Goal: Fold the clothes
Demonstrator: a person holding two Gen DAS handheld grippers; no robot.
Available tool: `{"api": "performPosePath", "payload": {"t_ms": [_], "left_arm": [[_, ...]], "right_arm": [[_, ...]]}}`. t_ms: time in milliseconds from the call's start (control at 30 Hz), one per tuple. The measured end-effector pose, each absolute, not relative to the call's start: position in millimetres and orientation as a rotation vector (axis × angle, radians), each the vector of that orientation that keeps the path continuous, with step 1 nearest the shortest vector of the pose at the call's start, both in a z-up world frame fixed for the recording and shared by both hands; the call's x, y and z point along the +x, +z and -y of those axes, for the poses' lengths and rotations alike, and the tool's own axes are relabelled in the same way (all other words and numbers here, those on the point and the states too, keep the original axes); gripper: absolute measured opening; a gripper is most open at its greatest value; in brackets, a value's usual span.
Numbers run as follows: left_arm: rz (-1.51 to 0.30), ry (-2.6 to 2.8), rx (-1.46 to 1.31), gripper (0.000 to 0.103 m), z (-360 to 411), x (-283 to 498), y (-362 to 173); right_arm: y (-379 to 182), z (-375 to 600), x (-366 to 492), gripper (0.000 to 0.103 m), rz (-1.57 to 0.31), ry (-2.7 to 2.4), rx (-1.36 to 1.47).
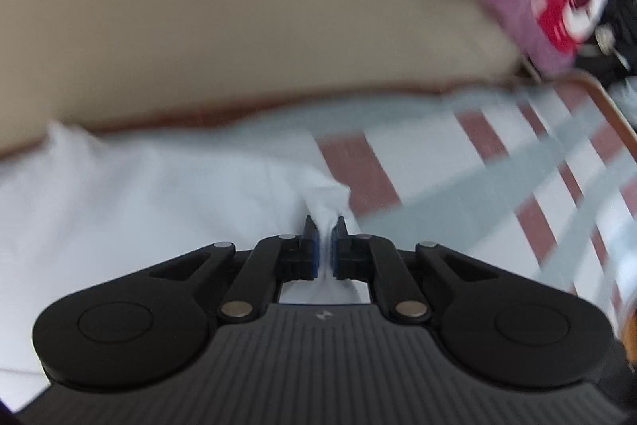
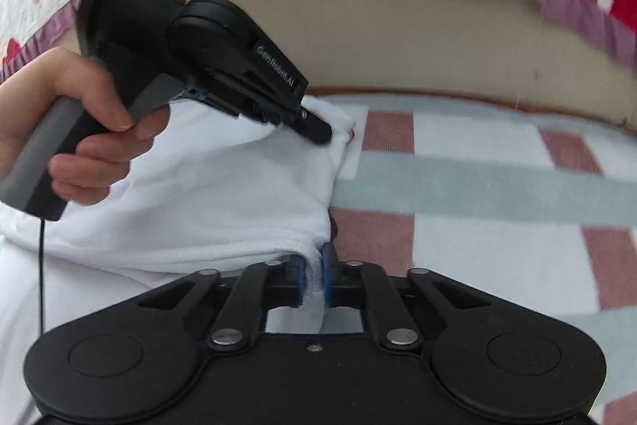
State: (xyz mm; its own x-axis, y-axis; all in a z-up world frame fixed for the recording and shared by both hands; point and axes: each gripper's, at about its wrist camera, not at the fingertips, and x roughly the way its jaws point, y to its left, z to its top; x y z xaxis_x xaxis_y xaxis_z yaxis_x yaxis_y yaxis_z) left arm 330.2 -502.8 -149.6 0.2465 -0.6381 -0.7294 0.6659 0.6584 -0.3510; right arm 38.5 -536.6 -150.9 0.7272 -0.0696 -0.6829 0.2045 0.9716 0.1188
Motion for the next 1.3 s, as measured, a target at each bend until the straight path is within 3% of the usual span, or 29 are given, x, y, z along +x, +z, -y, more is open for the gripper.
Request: {"api": "performPosePath", "payload": {"t_ms": [133,200,233,267,300,333,433,567,633,667,833,1000,1167,1300], "left_arm": [[-0.818,-0.86,0.009,0.006,498,325,-131],[-0.789,-0.86,0.051,0.011,503,318,-134],[-0.784,-0.823,0.057,0.016,502,316,-133],[-0.799,-0.798,0.034,0.037,498,317,-131],[-0.812,-0.776,0.008,0.049,492,317,-127],[-0.809,-0.772,-0.031,0.052,482,317,-122],[-0.805,-0.823,-0.051,0.053,447,311,-105],[-0.791,-0.734,0.119,0.053,370,286,-108],[-0.805,-0.632,0.188,0.053,324,280,-118],[-0.832,-0.561,0.187,0.053,298,282,-122],[-0.967,-0.173,0.16,0.049,178,288,-144],[-0.947,-0.156,0.176,0.052,118,256,-118],[-1.099,-0.311,0.15,0.062,83,206,-93],[-1.282,-0.414,0.041,0.062,48,167,-96]], "right_arm": [[-147,543,35,0.002,-0.73,-0.194,0.186],[-151,546,37,0.002,-0.76,-0.206,0.194],[-153,545,37,0.002,-0.778,-0.217,0.173],[-156,544,38,0.003,-0.794,-0.226,0.155],[-155,544,38,0.003,-0.796,-0.228,0.153],[-154,545,38,0.006,-0.798,-0.231,0.152],[-151,552,36,0.021,-0.809,-0.246,0.194],[-134,566,21,0.026,-0.722,-0.111,0.385],[-120,565,11,0.044,-0.632,-0.059,0.422],[-117,563,10,0.048,-0.602,-0.051,0.408],[-128,550,21,0.048,-0.637,-0.085,0.384],[-135,530,29,0.048,-0.722,-0.175,0.233],[-100,520,11,0.049,-0.744,-0.094,0.391],[-70,483,-3,0.055,-0.834,0.157,0.527]]}}
